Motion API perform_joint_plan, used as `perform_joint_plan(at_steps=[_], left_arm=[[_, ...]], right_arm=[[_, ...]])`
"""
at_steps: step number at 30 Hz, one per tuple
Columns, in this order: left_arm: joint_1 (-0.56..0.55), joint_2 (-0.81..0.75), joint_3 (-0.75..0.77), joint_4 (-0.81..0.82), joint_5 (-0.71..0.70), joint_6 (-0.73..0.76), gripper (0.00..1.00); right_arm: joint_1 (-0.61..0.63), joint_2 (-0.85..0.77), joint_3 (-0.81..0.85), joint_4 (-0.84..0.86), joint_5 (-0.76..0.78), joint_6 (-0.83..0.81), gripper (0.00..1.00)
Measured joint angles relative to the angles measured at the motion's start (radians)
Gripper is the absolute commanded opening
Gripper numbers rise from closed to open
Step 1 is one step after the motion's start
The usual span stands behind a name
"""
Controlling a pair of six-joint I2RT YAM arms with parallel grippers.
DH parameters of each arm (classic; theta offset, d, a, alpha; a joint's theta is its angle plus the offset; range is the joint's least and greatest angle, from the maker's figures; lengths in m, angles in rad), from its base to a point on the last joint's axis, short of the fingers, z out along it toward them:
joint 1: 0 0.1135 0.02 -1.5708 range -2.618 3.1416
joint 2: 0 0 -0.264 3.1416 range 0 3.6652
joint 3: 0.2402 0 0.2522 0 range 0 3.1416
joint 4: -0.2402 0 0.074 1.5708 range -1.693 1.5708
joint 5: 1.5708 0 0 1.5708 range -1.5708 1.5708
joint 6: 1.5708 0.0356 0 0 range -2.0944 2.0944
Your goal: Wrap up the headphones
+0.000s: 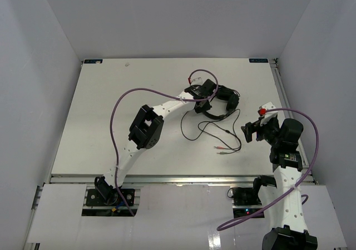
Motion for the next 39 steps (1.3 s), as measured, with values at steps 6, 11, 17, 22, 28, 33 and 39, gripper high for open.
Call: perform_joint_plan(at_steps=[6, 11, 17, 22, 28, 33, 39], left_arm=[[0.001, 0.000, 0.000, 0.003, 0.003, 0.028, 0.06], [0.008, -0.008, -0.015, 0.017, 0.009, 0.093, 0.00], [0.030, -0.082, -0.103, 0.018, 0.016, 0.192, 0.00], [0.049, -0.228, -0.183, -0.004, 0.017, 0.313, 0.00], [0.056, -0.610, -0.373, -0.014, 0.011, 0.430, 0.00], [0.079, -0.886, -0.531, -0.037, 0.026, 0.494, 0.00], [0.127, -1.027, -0.639, -0.092, 0.073, 0.551, 0.00]], right_arm=[[-0.005, -0.002, 0.000, 0.000, -0.005, 0.000, 0.91], [-0.009, -0.039, 0.000, -0.002, -0.057, -0.008, 0.91], [-0.010, -0.110, 0.000, -0.005, -0.151, -0.039, 0.92], [-0.010, -0.189, -0.001, -0.039, -0.277, -0.110, 0.92], [-0.009, -0.168, 0.158, -0.223, -0.504, -0.321, 0.92], [-0.010, 0.010, 0.357, -0.387, -0.614, -0.558, 0.90], [-0.010, 0.077, 0.357, -0.360, -0.692, -0.576, 0.90]])
